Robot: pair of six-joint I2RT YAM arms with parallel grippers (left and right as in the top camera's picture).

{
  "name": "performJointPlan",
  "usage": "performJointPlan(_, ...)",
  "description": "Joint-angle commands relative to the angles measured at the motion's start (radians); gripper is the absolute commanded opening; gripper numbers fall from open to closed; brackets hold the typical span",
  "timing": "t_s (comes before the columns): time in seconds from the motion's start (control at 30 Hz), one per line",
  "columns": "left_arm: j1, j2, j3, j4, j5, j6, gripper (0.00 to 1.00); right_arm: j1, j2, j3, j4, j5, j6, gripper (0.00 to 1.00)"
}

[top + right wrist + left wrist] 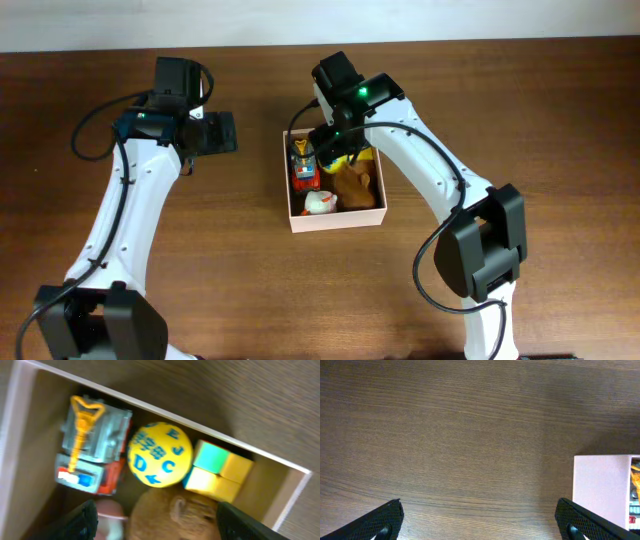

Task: Pack container
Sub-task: 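Lower the ball into the box beside the cube and release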

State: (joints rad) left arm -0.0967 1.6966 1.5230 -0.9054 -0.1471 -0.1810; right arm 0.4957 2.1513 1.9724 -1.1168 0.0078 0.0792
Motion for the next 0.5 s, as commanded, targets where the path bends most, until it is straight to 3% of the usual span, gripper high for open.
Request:
performJointPlan(0.0,0.000,-0.022,0.011,-0.002,-0.003,-0.013,0.99,-0.026,-0.077,-0.003,-0.008,0.057,0.007,0.79)
performJointPlan(0.1,0.000,-0.022,0.011,-0.002,-0.004,-0.013,0.99,-0.074,-0.144,-0.003,-0.016,0.057,0.035,0.83)
performJointPlan(0.2,0.000,-0.022,0.011,-0.002,-0.003,-0.013,0.99,-0.138,-0.204,-0.003,-0.027,0.056,0.046,0.99)
performJointPlan(0.47,0.000,-0.022,0.011,-0.002,-0.003,-0.013,0.99,-0.299,-0.256,-0.003,-0.077,0.056,0.045,0.99)
